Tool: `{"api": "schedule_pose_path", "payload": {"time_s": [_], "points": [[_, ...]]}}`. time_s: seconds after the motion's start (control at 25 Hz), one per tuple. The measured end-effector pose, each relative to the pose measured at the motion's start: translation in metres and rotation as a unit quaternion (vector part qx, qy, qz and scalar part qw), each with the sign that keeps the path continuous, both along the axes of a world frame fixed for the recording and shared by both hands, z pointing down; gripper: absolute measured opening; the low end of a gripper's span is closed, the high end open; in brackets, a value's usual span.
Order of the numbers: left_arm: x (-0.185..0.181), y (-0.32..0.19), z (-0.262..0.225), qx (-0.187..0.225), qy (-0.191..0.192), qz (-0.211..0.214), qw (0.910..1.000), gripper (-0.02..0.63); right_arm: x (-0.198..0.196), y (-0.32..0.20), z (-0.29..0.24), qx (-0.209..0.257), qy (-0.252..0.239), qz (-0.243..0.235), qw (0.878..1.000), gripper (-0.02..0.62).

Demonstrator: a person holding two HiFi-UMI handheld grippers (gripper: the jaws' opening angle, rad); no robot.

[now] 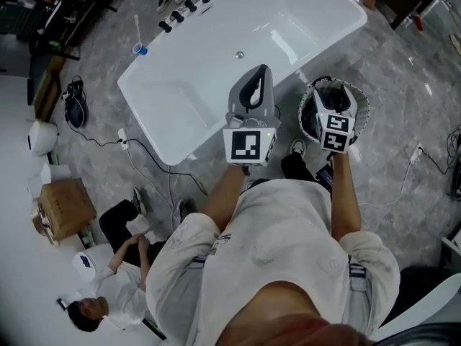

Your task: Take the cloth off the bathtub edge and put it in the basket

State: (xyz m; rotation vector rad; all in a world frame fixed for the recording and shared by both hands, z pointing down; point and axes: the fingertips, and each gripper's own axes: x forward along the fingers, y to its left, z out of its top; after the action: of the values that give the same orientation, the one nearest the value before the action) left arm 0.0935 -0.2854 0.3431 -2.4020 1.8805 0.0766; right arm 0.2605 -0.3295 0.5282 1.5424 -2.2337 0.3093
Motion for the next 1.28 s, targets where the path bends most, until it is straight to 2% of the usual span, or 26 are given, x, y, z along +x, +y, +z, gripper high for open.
{"api": "schedule_pose_path", "payload": {"time_s": [0.16, 0.24, 0.36, 0.68, 0.92, 1.08, 1.16, 1.28], "points": [[-0.074, 0.043, -0.005, 0.005, -0.005, -0.084, 0.9964, 0.002, -0.079, 0.013, -0.020, 0.025, -0.005, -0.078, 0.997, 0.344], [-0.110, 0.063, -0.008, 0.009, -0.004, -0.132, 0.9912, 0.002, -0.120, 0.019, -0.027, 0.033, -0.012, -0.122, 0.992, 0.344], [-0.152, 0.095, -0.012, 0.012, -0.009, -0.181, 0.9834, 0.002, -0.172, 0.037, -0.044, 0.040, -0.031, -0.176, 0.983, 0.344], [-0.253, 0.202, -0.016, 0.012, -0.010, -0.306, 0.9520, 0.002, -0.295, 0.107, -0.130, 0.101, -0.097, -0.296, 0.945, 0.344], [-0.300, 0.266, -0.023, 0.019, -0.007, -0.359, 0.9333, 0.002, -0.345, 0.157, -0.167, 0.128, -0.121, -0.346, 0.922, 0.341], [-0.317, 0.294, -0.028, 0.025, -0.011, -0.375, 0.9266, 0.002, -0.355, 0.181, -0.182, 0.138, -0.142, -0.359, 0.912, 0.291], [-0.321, 0.307, -0.029, 0.028, -0.013, -0.381, 0.9243, 0.002, -0.358, 0.194, -0.191, 0.151, -0.158, -0.364, 0.905, 0.183], [-0.325, 0.317, -0.031, 0.033, -0.013, -0.385, 0.9224, 0.002, -0.364, 0.210, -0.204, 0.171, -0.173, -0.375, 0.894, 0.097]]}}
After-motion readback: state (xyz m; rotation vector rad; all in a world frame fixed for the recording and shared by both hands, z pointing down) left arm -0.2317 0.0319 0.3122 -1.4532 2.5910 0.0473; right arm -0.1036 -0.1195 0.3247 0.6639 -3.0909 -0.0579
